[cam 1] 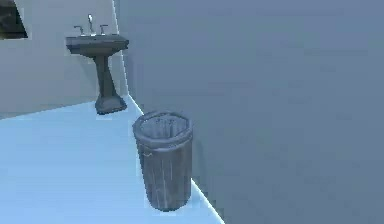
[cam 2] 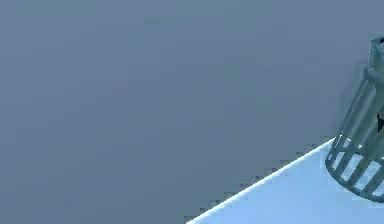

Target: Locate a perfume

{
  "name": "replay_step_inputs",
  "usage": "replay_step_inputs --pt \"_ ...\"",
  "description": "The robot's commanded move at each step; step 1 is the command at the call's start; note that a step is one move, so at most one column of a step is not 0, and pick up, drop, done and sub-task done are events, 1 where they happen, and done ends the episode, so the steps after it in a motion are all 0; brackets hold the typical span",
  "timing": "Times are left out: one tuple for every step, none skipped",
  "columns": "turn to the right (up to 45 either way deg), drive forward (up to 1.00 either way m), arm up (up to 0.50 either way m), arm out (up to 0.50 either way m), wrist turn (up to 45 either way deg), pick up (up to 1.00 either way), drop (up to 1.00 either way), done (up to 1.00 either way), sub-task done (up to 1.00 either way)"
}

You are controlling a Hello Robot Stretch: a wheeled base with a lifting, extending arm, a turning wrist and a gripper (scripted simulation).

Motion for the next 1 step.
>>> replay_step_inputs --pt "-45.0 0.00 0.00 0.00 0.0 0.00 0.00 0.00 0.00"
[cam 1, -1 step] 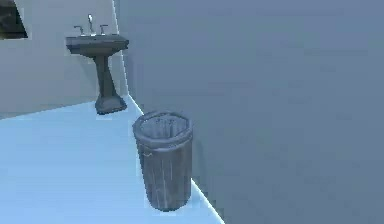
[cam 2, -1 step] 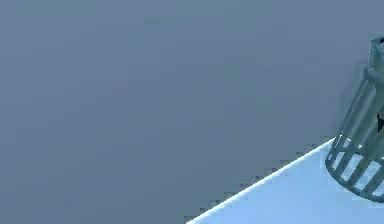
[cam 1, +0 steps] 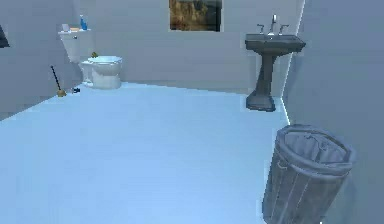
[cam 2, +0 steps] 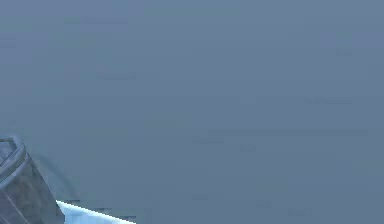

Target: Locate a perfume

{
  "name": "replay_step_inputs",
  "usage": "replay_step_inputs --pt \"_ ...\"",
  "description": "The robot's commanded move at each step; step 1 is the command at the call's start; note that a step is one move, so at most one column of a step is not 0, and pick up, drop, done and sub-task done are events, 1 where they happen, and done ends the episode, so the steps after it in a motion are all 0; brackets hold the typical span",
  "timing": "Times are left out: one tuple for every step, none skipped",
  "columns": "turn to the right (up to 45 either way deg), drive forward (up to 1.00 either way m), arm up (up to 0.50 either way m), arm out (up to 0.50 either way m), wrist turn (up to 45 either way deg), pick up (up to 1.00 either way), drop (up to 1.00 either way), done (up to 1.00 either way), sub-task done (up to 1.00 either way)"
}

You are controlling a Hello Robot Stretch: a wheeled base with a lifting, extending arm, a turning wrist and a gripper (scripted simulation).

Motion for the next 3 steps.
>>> replay_step_inputs --pt "-6.0 0.00 0.00 0.00 0.0 0.00 0.00 0.00 0.00" --pt "0.0 0.80 0.00 0.00 0.0 0.00 0.00 0.00 0.00" --pt "18.0 0.00 0.00 0.00 0.0 0.00 0.00 0.00 0.00"
